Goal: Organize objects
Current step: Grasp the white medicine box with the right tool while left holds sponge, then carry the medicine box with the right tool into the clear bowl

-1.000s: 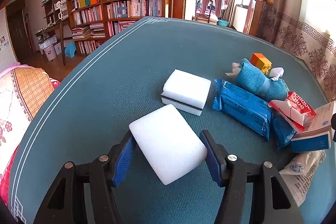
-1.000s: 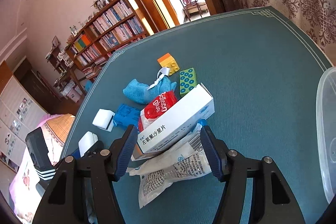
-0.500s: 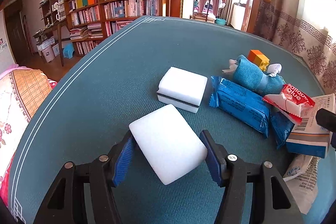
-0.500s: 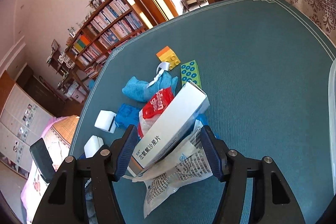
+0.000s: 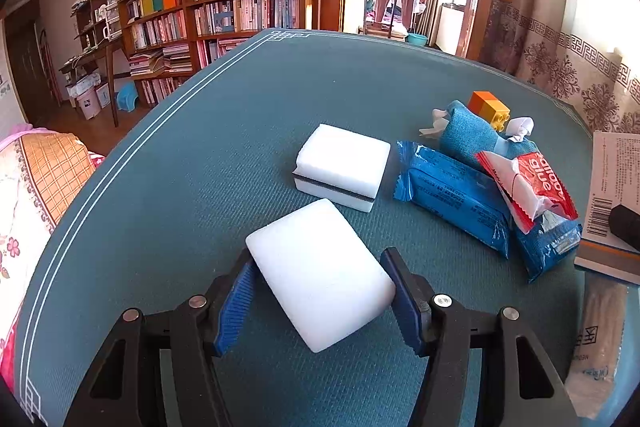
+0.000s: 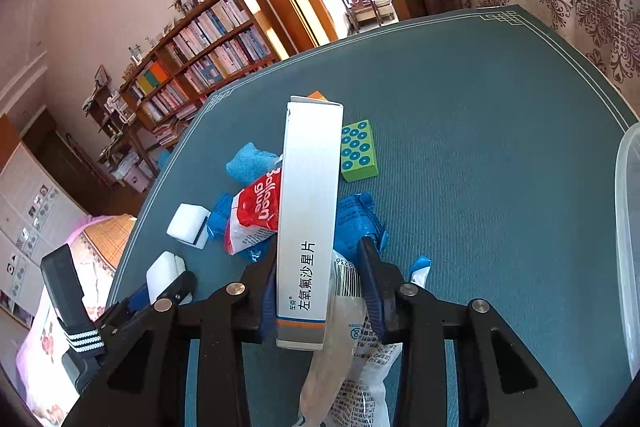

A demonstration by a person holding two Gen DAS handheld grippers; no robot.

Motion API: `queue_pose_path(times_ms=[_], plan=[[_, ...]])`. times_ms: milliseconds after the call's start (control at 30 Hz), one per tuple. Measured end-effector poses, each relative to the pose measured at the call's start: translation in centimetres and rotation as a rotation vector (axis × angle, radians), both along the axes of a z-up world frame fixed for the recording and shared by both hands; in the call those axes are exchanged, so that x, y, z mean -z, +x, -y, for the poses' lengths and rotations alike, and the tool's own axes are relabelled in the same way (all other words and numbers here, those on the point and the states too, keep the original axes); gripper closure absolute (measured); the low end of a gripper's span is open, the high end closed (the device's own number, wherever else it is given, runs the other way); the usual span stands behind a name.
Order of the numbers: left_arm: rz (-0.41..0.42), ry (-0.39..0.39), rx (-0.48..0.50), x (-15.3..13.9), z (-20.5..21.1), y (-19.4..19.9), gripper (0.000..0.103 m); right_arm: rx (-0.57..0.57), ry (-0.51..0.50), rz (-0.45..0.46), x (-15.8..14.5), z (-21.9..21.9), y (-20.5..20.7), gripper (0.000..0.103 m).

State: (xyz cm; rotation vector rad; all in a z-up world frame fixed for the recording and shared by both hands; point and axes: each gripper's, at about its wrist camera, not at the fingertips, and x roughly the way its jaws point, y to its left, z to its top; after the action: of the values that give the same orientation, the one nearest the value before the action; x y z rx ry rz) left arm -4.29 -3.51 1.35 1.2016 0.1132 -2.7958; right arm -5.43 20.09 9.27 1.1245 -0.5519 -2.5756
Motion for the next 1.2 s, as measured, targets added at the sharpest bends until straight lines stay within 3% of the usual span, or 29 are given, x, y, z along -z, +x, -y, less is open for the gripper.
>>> queue_pose_path(times_ms=[300, 500, 700, 1100, 1200], plan=[[-0.001, -0.004, 0.005, 0.0, -0.2, 0.1, 0.037, -0.049, -0.253, 0.023, -0.3, -2.6, -0.2, 0.065], [0.000, -0.003, 0.006, 0.0, -0.3, 0.1, 0.037, 0.037, -0.110, -0.008, 0.1, -3.9, 0.1, 0.063], [0.001, -0.004, 0.007, 0.0, -0.3, 0.0, 0.037, 0.090, -0.080, -0.014, 0.4, -5.5, -0.4, 0.063], [0.016, 0.014, 0.006, 0.2, -0.2, -0.3, 0.037, 0.045, -0.133, 0.048, 2.3, -3.8, -3.5, 0.062], [0.016, 0.014, 0.011, 0.2, -0.3, -0.2, 0.037, 0.024, -0.173, 0.037, 2.2, -3.7, -3.7, 0.072]])
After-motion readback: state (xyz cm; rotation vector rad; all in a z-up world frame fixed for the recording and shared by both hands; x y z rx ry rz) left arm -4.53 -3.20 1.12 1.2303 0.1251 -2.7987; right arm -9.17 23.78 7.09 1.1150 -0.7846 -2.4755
